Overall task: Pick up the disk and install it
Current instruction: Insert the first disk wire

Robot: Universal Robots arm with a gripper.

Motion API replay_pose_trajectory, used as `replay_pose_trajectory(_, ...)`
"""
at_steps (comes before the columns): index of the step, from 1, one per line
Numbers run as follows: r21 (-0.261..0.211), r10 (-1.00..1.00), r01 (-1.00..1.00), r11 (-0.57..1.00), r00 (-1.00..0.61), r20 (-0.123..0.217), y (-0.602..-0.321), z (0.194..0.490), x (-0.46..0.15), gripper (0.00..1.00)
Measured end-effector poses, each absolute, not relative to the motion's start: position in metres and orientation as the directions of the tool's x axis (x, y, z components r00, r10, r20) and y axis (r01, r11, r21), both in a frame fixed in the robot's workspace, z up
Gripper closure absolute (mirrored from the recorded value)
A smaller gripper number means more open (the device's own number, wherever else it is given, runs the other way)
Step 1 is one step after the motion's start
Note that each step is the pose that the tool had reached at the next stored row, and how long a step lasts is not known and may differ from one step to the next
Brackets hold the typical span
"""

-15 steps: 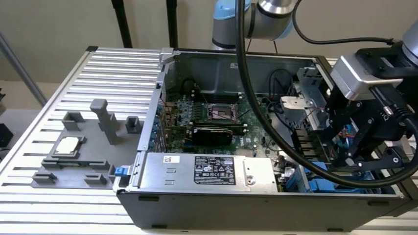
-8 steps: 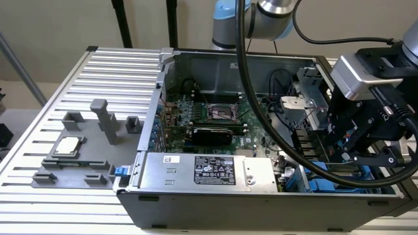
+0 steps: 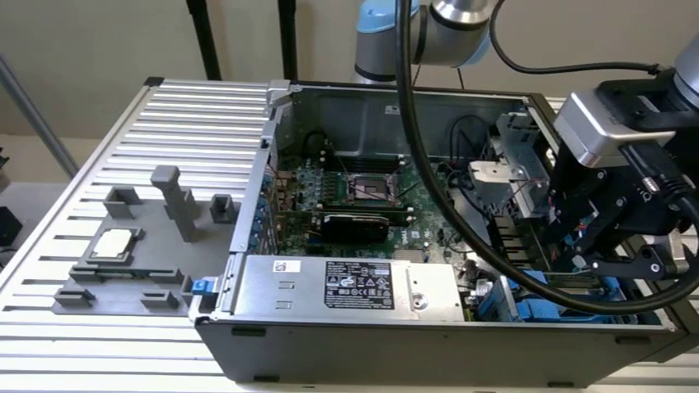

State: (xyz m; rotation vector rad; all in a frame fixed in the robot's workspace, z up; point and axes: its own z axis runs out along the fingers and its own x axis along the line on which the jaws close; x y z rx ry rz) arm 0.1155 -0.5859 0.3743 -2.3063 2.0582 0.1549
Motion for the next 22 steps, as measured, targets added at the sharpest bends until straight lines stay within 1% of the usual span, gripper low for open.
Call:
replay_pose_trajectory(7,0.036,-0.988,-0.993,-0.115,0.110,-0.109,-0.586,0.393,0.131,0.00)
replay_pose_trajectory(8,0.036,-0.988,-0.993,-0.115,0.111,-0.110,-0.586,0.394,0.134,1.00)
replay_pose_trajectory(13,0.037,-0.988,-0.993,-0.115,0.110,-0.110,-0.586,0.393,0.153,1.00)
replay_pose_trajectory(22,0.037,-0.988,-0.992,-0.117,0.112,-0.109,-0.583,0.377,0.164,1.00)
